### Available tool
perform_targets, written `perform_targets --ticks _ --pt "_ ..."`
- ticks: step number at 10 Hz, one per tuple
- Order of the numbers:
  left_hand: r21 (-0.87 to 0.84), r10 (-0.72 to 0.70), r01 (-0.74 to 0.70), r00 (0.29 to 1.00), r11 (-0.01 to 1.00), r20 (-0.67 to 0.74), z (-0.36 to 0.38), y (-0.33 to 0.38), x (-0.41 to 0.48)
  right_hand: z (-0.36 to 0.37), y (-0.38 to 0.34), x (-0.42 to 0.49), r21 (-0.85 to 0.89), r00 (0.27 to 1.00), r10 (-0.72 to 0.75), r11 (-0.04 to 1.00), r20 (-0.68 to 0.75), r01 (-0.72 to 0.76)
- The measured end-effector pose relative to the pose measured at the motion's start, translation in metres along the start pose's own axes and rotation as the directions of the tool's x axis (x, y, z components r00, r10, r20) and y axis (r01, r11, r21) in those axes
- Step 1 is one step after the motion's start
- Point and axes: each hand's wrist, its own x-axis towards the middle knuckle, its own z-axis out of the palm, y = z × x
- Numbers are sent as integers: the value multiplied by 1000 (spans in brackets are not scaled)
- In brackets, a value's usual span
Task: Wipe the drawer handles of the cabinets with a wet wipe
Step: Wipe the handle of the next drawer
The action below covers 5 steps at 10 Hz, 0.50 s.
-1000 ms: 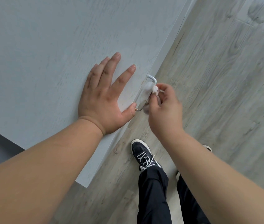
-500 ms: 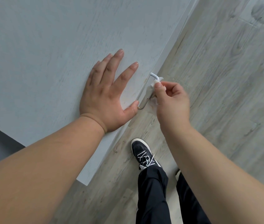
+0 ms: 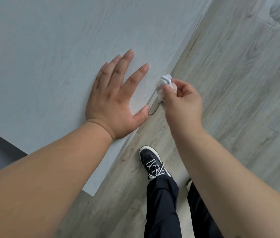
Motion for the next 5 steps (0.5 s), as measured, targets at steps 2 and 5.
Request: perform_targets --ticks 2,5 --pt "-8 3 -3 1000 1000 -9 0 1 0 -3 18 -15 -10 995 57 998 87 -56" --pt "-6 5 -5 1000 1000 -7 1 0 0 -7 2 1 -286 992 -50 955 116 82"
